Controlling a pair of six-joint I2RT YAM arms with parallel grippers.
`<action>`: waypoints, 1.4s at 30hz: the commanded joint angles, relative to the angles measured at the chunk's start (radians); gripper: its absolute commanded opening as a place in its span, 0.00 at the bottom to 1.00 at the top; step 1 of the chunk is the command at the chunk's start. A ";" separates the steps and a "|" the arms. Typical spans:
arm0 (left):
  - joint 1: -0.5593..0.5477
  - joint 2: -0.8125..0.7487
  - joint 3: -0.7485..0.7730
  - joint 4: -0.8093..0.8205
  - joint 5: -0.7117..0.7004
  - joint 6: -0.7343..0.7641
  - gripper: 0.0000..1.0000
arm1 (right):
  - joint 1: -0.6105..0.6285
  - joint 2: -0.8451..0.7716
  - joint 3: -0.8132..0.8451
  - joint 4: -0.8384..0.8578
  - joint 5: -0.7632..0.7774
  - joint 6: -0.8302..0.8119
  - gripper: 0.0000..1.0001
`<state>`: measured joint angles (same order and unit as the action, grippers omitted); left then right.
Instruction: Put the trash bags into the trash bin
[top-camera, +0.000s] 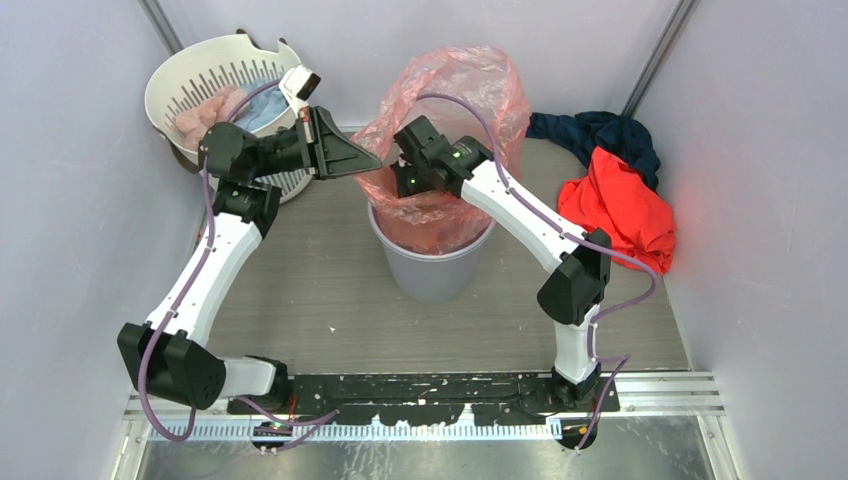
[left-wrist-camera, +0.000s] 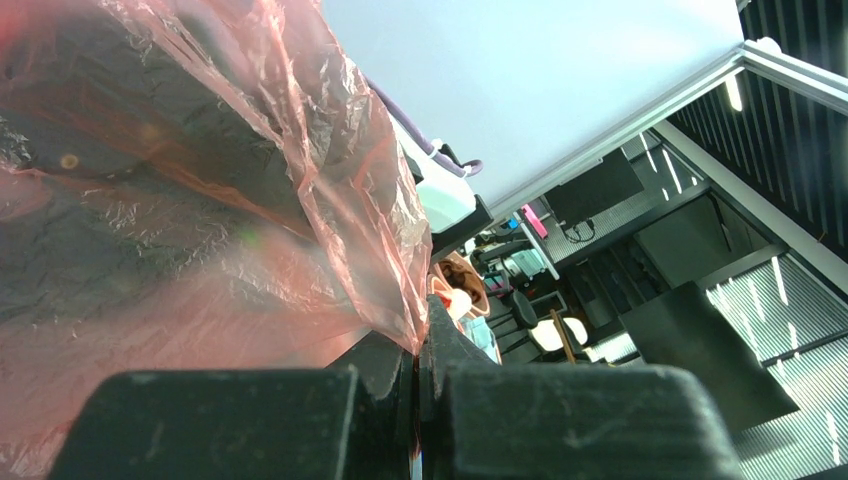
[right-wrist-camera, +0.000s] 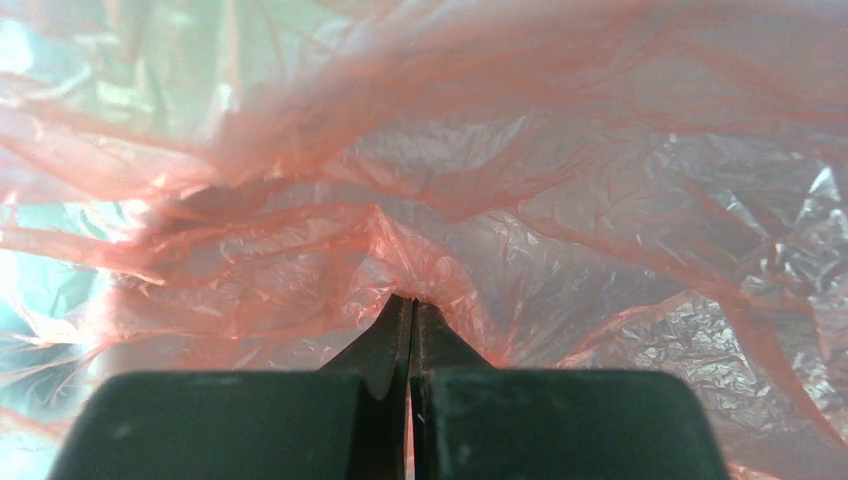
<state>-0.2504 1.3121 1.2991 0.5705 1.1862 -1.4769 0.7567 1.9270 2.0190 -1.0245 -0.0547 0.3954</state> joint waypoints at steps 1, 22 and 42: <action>0.000 -0.039 0.028 0.018 -0.009 0.023 0.00 | 0.002 -0.024 0.003 0.097 -0.049 0.008 0.01; 0.000 -0.037 -0.055 0.039 -0.004 0.040 0.00 | 0.008 -0.065 -0.219 0.271 -0.081 0.037 0.01; -0.001 -0.078 -0.201 0.057 -0.019 0.058 0.00 | 0.030 -0.193 -0.355 0.213 0.027 0.062 0.01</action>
<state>-0.2504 1.2778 1.0821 0.5774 1.1782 -1.4353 0.7792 1.8160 1.6814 -0.7769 -0.0612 0.4332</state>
